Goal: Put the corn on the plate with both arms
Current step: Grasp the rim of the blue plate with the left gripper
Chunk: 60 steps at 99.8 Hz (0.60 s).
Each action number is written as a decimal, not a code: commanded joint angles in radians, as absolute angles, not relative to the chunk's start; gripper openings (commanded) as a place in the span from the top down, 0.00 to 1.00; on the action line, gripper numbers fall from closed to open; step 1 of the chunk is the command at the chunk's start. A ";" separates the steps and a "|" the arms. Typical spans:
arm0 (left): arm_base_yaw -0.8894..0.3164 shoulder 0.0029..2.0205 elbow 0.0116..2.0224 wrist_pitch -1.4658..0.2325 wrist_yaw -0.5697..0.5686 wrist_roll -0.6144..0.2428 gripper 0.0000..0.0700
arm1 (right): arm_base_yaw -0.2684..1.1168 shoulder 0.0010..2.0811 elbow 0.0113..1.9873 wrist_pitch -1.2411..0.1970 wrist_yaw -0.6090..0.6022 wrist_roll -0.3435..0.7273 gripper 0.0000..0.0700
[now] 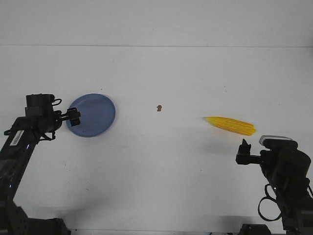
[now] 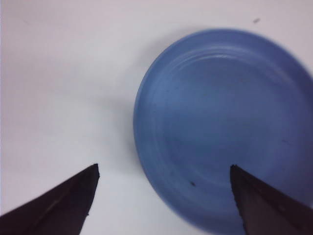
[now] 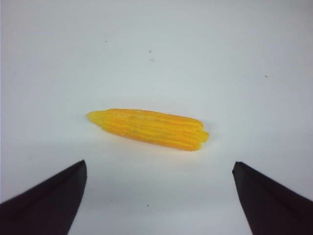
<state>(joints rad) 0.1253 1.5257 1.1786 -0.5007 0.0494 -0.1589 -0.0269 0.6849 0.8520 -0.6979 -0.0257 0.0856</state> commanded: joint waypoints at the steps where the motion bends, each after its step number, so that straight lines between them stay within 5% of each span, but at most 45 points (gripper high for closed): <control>1: 0.132 1.594 1.219 -0.497 0.051 -0.167 0.22 | -0.026 0.688 0.865 -0.687 -0.027 0.090 0.10; 60: 0.138 1.813 1.306 -0.463 0.051 -0.166 0.22 | -0.026 0.688 0.865 -0.688 -0.026 0.090 0.10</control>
